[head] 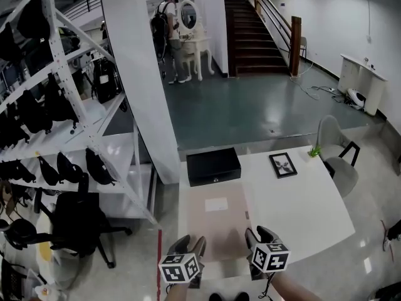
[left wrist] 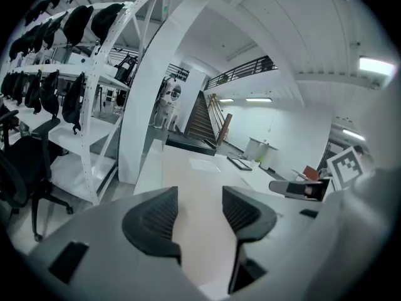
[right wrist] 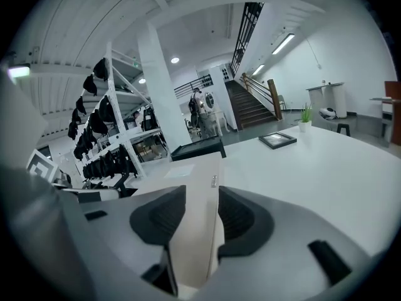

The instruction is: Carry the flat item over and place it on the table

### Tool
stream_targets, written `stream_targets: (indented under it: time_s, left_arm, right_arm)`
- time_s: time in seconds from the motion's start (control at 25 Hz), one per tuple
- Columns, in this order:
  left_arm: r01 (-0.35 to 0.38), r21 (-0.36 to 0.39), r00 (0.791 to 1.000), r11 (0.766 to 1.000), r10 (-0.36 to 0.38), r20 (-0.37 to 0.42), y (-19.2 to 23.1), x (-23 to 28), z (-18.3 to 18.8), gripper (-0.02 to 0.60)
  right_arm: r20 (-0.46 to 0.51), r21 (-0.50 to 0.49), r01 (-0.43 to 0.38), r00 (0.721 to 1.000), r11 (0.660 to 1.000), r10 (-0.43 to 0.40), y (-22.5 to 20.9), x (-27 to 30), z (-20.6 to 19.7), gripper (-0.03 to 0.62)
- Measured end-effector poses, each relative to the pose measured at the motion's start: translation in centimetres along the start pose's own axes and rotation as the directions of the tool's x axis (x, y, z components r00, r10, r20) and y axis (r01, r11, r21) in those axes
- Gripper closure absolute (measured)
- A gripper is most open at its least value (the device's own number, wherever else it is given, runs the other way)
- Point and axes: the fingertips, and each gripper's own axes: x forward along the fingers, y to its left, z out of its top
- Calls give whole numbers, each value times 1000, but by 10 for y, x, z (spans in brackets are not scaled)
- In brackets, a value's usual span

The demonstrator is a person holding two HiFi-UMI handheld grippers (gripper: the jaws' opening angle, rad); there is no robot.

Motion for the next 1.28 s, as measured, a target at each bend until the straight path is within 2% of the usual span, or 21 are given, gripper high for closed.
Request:
stream_targets:
  time_s: [0.08,0.36,0.72,0.92,1.28]
  left_arm:
    - [7,21,1000,1000,-7,18,-6,-3,3,384]
    - [37,48,998,998,-39,50,-25,-14,10,436]
    - [52,102,994,993,-61,94,-48,-24,18,528]
    - [52,182,991,982,-73,111,-63,-29,21,546]
    - [76,181,988,981,-98,117,-79,-35,20,555]
  right_arm:
    - [17,-1,-9,1000,1000,9,3,-8,3,438]
    - [70,-15,-41,997,999,42,12,-31,14,486]
    - [113,18,-70,991,997,67,22,-57,24,567]
    - [104,12,-92,990,996,91,20,-66,20,593]
    - [140,-28,-121,982,992,124,18,-83,23,594]
